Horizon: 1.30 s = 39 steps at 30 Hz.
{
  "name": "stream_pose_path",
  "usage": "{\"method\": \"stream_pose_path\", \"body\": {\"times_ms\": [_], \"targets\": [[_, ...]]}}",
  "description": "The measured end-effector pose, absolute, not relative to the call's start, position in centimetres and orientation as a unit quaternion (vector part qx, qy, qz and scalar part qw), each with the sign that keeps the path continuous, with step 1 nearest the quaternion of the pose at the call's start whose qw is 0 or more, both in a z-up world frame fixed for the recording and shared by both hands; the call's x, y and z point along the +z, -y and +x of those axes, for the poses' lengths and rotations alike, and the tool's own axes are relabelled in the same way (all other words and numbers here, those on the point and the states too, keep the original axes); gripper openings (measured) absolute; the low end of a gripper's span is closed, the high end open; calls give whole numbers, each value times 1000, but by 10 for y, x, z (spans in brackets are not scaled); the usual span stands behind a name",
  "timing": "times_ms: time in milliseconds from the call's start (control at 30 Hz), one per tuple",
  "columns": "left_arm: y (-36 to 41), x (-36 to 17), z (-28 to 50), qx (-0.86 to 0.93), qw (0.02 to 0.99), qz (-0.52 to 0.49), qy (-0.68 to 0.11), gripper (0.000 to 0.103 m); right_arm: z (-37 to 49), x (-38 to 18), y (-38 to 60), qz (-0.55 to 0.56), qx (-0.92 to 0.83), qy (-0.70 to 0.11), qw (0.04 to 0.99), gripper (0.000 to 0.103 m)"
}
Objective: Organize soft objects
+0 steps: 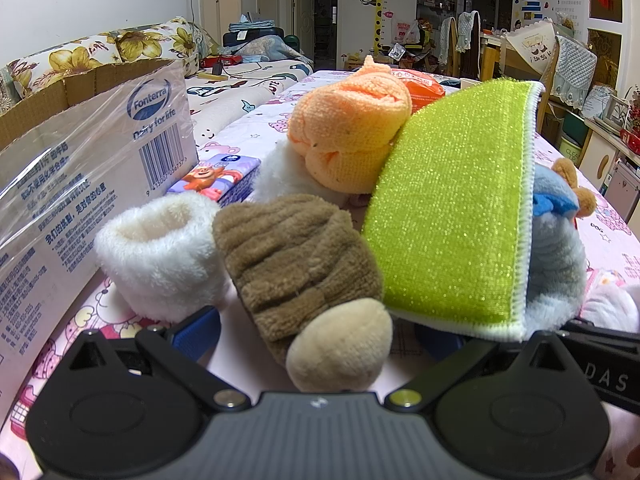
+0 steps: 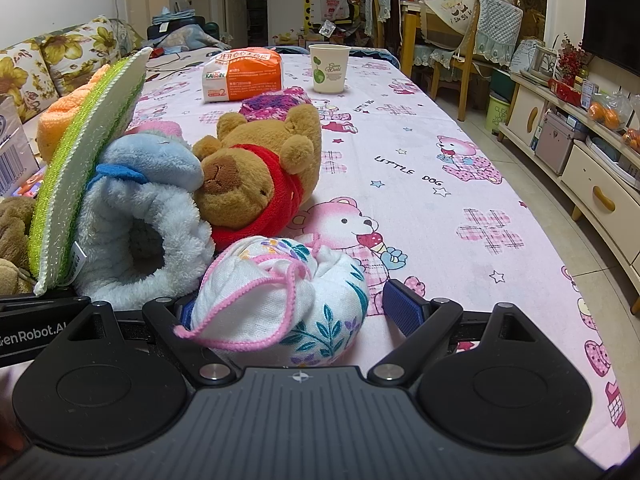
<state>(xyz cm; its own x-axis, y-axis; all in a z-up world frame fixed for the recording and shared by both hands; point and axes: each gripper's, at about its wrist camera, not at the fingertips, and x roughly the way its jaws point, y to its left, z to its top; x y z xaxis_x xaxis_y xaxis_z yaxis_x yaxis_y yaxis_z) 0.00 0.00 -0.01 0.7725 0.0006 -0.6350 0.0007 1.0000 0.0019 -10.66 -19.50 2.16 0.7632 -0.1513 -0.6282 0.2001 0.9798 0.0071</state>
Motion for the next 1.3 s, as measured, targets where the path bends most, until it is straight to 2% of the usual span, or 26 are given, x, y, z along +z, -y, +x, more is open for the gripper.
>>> {"method": "stream_pose_path", "body": {"times_ms": [267,600,1300], "targets": [[-5,0,-6,-8,941,3,-337,102,-110,24,193,27,-78,-340,937,103],[-7,17,-24,-10,947,27,-321,101,-127,41,176,-44,-44,-327,943,103],[-61,83,-64,-6,965,33,-261,101,-178,97,134,5,0,-244,970,103]]}}
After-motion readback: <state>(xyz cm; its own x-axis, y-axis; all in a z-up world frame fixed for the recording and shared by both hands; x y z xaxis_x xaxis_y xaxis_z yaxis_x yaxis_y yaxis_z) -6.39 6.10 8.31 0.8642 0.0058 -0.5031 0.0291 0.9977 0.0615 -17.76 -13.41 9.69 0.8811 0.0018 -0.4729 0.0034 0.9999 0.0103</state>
